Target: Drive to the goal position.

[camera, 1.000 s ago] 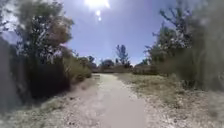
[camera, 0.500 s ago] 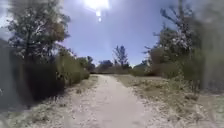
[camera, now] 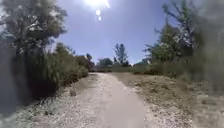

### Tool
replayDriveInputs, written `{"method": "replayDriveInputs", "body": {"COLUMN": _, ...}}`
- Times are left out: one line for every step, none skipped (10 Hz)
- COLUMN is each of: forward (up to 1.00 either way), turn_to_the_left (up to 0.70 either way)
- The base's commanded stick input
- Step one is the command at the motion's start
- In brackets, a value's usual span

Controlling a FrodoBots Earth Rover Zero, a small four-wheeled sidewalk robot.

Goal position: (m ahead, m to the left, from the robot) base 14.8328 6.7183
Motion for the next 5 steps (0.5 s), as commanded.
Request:
{"method": "replayDriveInputs", "body": {"forward": 0.7, "turn_to_the_left": 0.0}}
{"method": "replayDriveInputs", "body": {"forward": 0.7, "turn_to_the_left": 0.0}}
{"method": "replayDriveInputs", "body": {"forward": 0.7, "turn_to_the_left": 0.0}}
{"method": "replayDriveInputs", "body": {"forward": 0.7, "turn_to_the_left": 0.0}}
{"method": "replayDriveInputs", "body": {"forward": 0.7, "turn_to_the_left": 0.0}}
